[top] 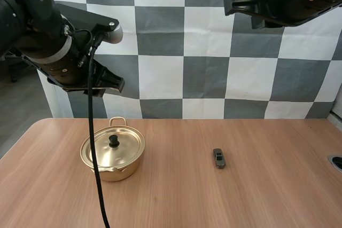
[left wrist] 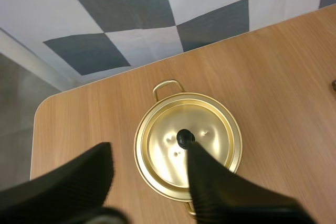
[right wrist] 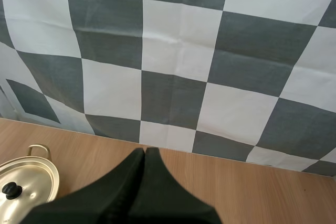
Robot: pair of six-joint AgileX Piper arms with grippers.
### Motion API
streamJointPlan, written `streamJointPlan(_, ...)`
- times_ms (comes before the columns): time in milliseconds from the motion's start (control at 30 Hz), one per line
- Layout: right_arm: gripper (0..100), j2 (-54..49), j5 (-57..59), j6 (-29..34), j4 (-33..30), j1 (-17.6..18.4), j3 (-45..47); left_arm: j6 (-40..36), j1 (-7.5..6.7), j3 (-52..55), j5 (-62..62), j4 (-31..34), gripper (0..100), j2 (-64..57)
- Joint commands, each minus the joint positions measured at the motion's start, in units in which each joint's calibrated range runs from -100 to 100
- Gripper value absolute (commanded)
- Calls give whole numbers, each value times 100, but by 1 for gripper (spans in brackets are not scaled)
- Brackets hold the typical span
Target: Open the pot, put the car inside, and close it
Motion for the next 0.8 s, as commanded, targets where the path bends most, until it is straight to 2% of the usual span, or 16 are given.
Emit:
streamJointPlan(0,0,-5,0,0,7,-2,4,475,1,3,2,-45,100,-1)
streamJointPlan(333,0,-5,0,0,7,-2,4,291,1,45,2,-124,100,121)
streamJointPlan(767,0,-5,0,0,7,-2,4,94,1,45,2,-124,100,1495)
